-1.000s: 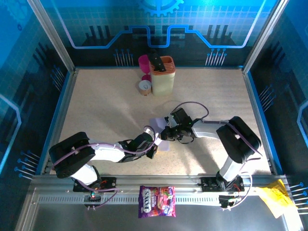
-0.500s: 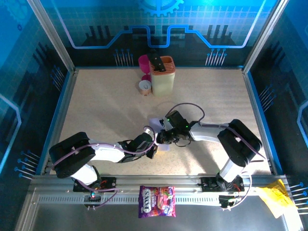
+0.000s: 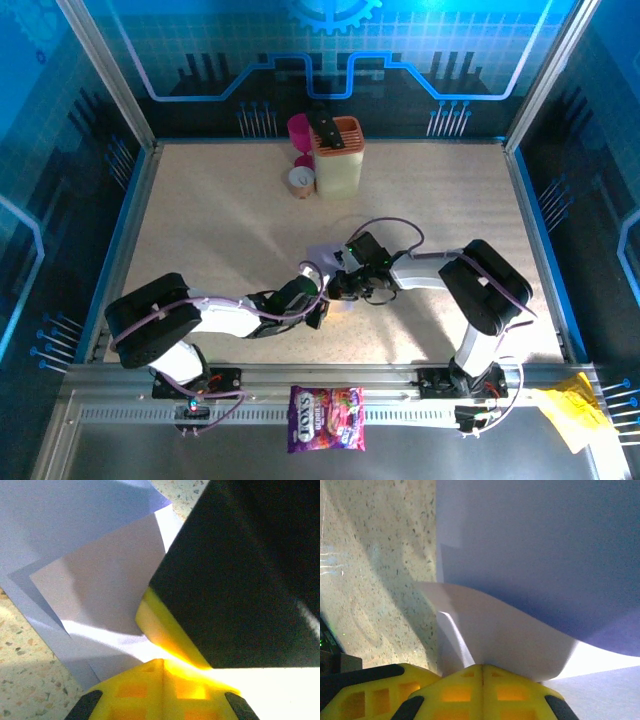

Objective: Fold a paper plane with a square sheet of paper (pick it up from the middle)
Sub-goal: Fold the triangle a second time at the center of the table.

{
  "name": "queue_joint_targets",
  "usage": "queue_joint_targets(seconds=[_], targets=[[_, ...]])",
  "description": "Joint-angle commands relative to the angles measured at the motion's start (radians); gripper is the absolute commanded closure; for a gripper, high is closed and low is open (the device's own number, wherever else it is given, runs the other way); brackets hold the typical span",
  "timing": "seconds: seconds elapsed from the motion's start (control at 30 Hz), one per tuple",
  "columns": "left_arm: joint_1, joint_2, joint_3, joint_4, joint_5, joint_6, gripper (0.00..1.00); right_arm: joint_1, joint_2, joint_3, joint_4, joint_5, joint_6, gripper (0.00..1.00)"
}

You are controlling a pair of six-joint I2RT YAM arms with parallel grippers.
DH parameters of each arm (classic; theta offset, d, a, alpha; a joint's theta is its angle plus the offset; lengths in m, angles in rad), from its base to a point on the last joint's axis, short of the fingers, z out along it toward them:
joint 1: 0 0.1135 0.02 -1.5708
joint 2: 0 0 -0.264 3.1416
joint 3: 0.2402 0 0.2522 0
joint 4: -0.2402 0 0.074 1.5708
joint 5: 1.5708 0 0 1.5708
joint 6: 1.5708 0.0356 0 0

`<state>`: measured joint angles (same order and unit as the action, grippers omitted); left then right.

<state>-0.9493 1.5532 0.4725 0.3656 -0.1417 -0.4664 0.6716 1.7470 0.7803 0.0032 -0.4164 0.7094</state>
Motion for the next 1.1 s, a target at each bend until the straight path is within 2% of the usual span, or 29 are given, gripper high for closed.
queue_joint_targets(seconds=[0.0, 0.4, 0.6, 0.8, 0.93, 1.07], targets=[[-0.008, 0.054, -0.019, -0.141, 0.017, -0.016, 1.00, -0.051, 0.019, 0.021, -0.054, 0.042, -0.036, 1.00], [-0.009, 0.077, -0.015, -0.129, 0.023, -0.020, 1.00, -0.155, 0.052, 0.081, -0.135, 0.045, -0.111, 1.00], [-0.012, 0.081, -0.011, -0.125, 0.029, -0.020, 1.00, -0.269, 0.084, 0.079, -0.137, 0.048, -0.131, 1.00], [-0.013, 0.085, -0.005, -0.128, 0.027, -0.022, 1.00, -0.356, 0.015, 0.065, -0.165, 0.037, -0.155, 1.00], [-0.016, 0.085, 0.000, -0.132, 0.024, -0.023, 1.00, -0.330, -0.067, 0.052, -0.190, 0.003, -0.148, 1.00], [-0.019, 0.087, 0.002, -0.134, 0.022, -0.026, 1.00, -0.214, -0.151, 0.041, -0.192, 0.029, -0.109, 1.00]])
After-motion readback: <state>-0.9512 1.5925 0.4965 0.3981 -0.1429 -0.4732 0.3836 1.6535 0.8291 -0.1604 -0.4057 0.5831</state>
